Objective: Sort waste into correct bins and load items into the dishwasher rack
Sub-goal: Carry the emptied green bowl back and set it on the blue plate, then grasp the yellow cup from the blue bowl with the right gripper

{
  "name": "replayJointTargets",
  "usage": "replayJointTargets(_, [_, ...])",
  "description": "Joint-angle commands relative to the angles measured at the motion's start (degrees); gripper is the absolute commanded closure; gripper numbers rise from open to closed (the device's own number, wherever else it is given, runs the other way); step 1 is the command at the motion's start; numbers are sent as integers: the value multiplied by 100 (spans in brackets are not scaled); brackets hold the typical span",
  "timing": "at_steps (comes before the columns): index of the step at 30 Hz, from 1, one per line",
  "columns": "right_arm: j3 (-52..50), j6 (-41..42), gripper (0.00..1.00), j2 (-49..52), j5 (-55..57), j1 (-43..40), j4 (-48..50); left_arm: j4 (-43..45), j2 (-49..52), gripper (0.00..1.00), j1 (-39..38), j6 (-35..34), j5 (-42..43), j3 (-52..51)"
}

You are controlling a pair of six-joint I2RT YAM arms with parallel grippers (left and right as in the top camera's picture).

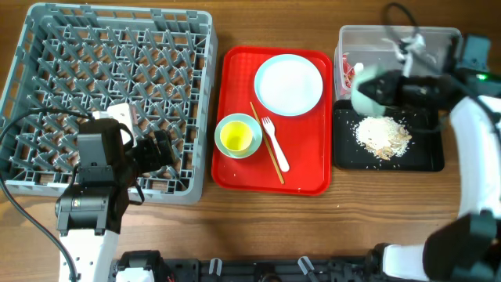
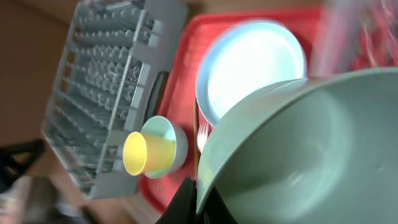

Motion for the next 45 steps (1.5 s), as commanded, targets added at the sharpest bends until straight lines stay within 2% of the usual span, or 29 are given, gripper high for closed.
replayJointTargets(1, [44,275,96,-68,1366,1045,446,17,-4,0,46,-50,46,114])
replayJointTargets(7, [37,413,96,387,3289,2608,1460,15,-4,0,46,-50,46,114])
replayJointTargets(10, [37,391,95,732,3646,3040,1775,15,-4,0,46,-50,46,114])
replayJointTargets(18, [37,420,94,1912,3585,3453,2291,13,-4,0,46,-50,48,114])
replayJointTargets(25, [37,420,92,2330,3169,3453,2371,13,-4,0,46,-50,46,114])
replayJointTargets(31, [39,442,70,2312,2717,3453,2267,13,-4,0,46,-50,46,114])
replayJointTargets(36, [151,872,55,2024,2721,3449,1891,13,-4,0,46,-50,46,114])
replayJointTargets(45, [697,1172,47,1528,2518,3598,898,15,-4,0,46,-50,48,114])
